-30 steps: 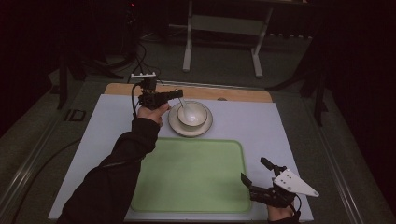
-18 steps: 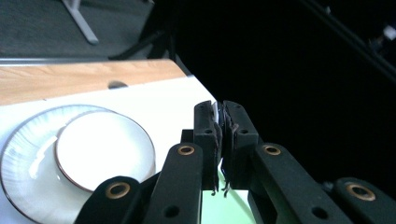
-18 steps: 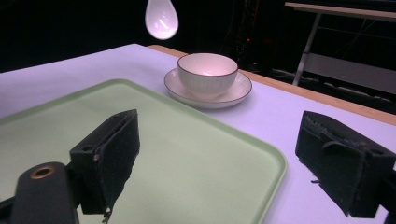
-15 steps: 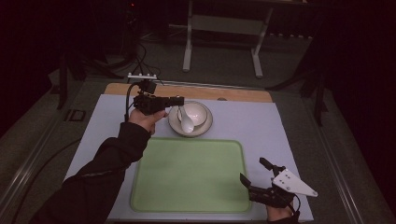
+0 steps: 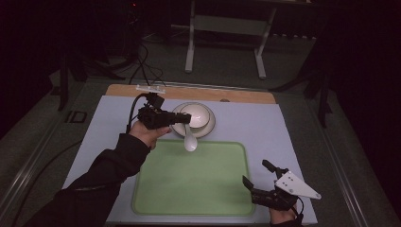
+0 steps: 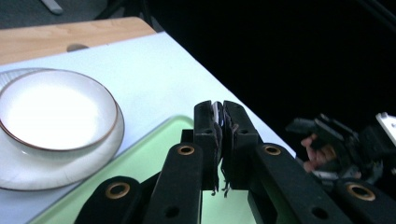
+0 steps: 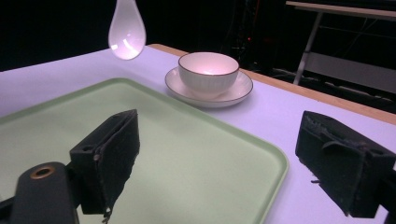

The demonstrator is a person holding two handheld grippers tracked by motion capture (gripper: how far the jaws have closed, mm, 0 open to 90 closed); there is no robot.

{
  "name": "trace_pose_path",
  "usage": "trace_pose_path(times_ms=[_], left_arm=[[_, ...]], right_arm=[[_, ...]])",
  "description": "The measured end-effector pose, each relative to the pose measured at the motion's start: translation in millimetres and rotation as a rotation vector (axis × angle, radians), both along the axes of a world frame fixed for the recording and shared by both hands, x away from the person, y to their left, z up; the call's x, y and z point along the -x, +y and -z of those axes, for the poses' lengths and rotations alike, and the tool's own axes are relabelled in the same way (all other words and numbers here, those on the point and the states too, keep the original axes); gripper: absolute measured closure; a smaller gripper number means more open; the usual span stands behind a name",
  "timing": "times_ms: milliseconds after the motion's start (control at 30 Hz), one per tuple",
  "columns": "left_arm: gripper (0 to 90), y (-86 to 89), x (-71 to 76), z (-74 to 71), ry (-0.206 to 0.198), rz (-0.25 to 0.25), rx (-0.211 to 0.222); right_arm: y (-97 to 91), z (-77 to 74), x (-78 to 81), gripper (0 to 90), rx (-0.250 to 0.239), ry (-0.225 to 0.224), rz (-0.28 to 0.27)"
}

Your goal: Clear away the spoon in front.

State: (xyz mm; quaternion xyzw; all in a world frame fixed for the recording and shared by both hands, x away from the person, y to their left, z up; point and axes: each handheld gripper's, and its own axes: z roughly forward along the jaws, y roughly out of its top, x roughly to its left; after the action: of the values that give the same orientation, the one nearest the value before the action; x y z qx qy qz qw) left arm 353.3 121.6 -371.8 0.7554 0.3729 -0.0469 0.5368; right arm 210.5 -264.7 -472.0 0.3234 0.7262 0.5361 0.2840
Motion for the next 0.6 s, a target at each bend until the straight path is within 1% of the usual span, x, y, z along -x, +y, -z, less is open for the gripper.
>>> trace_pose_path(times_ms=[233,300,367,400,467,500,600], left_arm=[[84.7,-2.6,13.2,7.4,0.016,0.060,-0.033],[84.6,-3.8,17.4,10.7,0.024,0.080,-0.035],[84.6,-4.5,20.2,13.2,0.022,0.094,-0.051],[84.6,-4.8,21.3,14.7,0.029,0.104,-0.052],[84.7,-5.1,23.9,17.2,0.028,0.113,-0.061],[84.7,-4.9,24.9,18.9,0.037,0.124,-0.060],[84.6,-4.8,27.5,23.1,0.038,0.141,-0.066]], right_arm=[[0.5,0.0,0.1,13.4,0.000,0.001,-0.002],[0.5,0.0,0.1,13.4,0.002,0.001,-0.002],[0.6,0.0,0.1,13.4,0.000,0.003,-0.002],[0.7,0.1,0.0,13.4,0.001,0.004,-0.003],[0.7,0.1,0.1,13.4,0.002,0.005,-0.003],[0.7,0.1,0.1,13.4,0.002,0.004,-0.003],[0.6,0.1,0.0,13.4,0.001,0.005,-0.005]])
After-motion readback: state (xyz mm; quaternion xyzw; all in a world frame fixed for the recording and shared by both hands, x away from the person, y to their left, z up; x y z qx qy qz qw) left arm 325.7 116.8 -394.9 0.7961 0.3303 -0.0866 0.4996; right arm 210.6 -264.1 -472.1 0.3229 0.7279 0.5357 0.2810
